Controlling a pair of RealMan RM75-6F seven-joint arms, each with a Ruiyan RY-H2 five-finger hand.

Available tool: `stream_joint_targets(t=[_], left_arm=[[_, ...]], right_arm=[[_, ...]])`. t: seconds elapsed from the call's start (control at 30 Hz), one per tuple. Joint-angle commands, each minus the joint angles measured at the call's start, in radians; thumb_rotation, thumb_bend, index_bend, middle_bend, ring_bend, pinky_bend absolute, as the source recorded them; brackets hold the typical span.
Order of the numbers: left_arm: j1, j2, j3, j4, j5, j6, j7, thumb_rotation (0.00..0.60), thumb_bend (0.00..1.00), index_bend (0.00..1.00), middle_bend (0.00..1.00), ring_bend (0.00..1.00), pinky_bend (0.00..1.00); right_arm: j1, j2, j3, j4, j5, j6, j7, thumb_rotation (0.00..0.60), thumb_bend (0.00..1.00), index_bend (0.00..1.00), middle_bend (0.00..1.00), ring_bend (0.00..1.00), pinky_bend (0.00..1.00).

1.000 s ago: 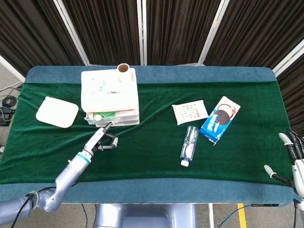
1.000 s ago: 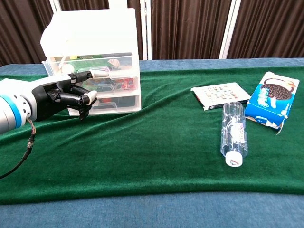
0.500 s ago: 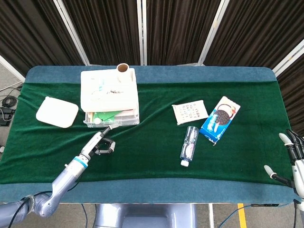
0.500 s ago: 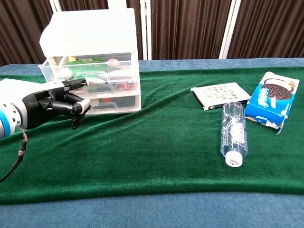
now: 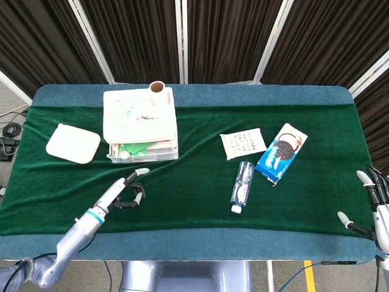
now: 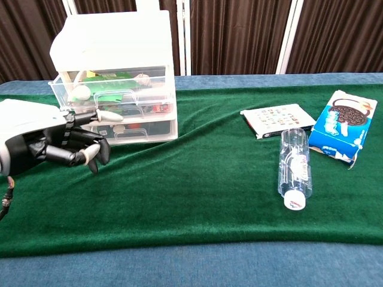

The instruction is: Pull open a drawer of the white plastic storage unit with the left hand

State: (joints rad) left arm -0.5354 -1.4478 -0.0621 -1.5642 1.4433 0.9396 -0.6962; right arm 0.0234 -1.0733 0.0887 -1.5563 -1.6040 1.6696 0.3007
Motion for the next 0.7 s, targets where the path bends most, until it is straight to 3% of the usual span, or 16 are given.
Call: stream_joint_targets(t=[0.03, 0.37, 0.47, 0.7], left_arm=[[0.047, 0.047, 0.059, -0.085, 0.051, 0.081, 0.199, 0.600, 0.61, 0.23, 0.36, 0.24, 0.37], [0.140, 0.072, 0.093, -0.258, 0.113, 0.277, 0.633, 0.600, 0.61, 0.17, 0.28, 0.17, 0.32], [0.182, 0.041, 0.064, -0.280, 0.194, 0.415, 0.938, 0.600, 0.61, 0.16, 0.26, 0.16, 0.31], [0.181, 0.015, -0.013, -0.363, 0.152, 0.440, 1.208, 0.600, 0.60, 0.12, 0.20, 0.11, 0.25]], right_arm=[[0.000, 0.000, -0.001, -0.001, -0.002, 0.001, 0.000, 0.600, 0.09, 0.08, 0.00, 0.00, 0.00], [-0.002, 0.001, -0.003, -0.006, -0.009, 0.007, -0.008, 0.600, 0.09, 0.08, 0.00, 0.00, 0.00], [-0.003, 0.001, -0.002, -0.005, -0.009, 0.008, -0.004, 0.600, 0.09, 0.08, 0.00, 0.00, 0.00], [-0.003, 0.002, -0.001, -0.002, -0.007, 0.009, 0.003, 0.600, 0.09, 0.08, 0.00, 0.00, 0.00]])
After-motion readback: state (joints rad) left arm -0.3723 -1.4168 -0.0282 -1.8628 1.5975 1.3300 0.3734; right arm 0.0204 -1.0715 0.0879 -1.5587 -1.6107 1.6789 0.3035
